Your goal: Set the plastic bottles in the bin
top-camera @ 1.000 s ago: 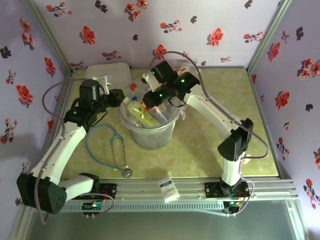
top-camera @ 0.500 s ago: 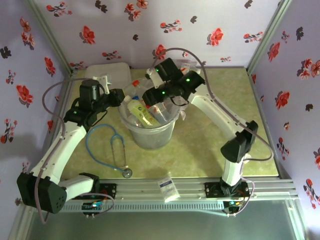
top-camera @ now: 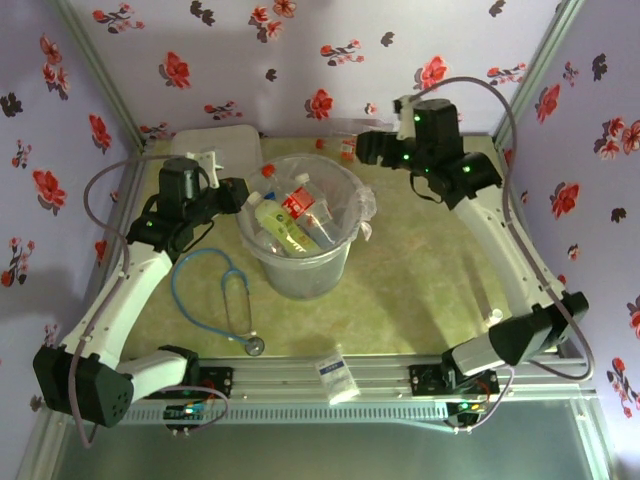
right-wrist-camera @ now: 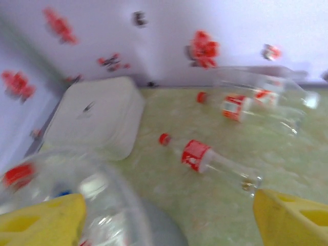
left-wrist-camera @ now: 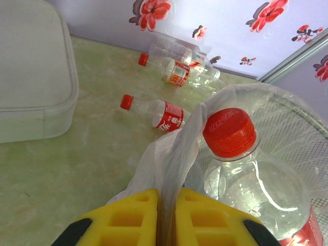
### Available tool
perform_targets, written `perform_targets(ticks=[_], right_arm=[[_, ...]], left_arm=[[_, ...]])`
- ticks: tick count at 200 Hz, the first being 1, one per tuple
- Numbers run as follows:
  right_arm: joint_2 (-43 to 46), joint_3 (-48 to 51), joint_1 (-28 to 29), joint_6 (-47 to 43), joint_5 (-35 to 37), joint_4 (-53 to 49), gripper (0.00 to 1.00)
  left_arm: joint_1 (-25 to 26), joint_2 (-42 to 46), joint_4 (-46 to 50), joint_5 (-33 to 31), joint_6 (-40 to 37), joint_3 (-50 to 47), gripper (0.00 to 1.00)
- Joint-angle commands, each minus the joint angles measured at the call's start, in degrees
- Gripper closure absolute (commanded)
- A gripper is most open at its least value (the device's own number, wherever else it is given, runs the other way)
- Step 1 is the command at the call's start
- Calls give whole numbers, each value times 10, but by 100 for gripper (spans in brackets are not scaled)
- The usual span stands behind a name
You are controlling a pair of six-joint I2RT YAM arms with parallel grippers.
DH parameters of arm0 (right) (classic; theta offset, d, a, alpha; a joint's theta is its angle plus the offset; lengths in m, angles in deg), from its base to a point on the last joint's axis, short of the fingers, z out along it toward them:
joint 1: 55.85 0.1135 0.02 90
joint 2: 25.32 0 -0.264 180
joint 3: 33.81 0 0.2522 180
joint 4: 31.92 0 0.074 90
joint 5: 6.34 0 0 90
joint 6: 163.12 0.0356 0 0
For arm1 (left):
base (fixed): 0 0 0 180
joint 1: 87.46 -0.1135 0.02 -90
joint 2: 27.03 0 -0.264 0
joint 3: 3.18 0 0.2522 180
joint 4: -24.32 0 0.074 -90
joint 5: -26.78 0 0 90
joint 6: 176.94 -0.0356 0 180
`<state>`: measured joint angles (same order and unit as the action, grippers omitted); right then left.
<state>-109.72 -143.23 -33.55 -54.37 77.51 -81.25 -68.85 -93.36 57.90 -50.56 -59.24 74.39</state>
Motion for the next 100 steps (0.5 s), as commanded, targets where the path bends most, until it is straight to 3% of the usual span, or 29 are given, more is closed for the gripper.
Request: perform_targets(ticks=[1, 26, 57, 100], right_arm=[[-34, 49, -66, 120, 9, 56, 8], [-88, 90, -113, 257, -18, 148, 4], [-180, 102, -113, 416, 72, 234, 5], [-327, 26, -101, 523, 89, 288, 5]], left_arm=[[4, 7, 22, -10, -13, 22, 88], [4, 14, 26, -17, -10, 26, 89], [4, 24, 41, -25, -10, 28, 89], [4, 32, 57, -33, -11, 25, 89]])
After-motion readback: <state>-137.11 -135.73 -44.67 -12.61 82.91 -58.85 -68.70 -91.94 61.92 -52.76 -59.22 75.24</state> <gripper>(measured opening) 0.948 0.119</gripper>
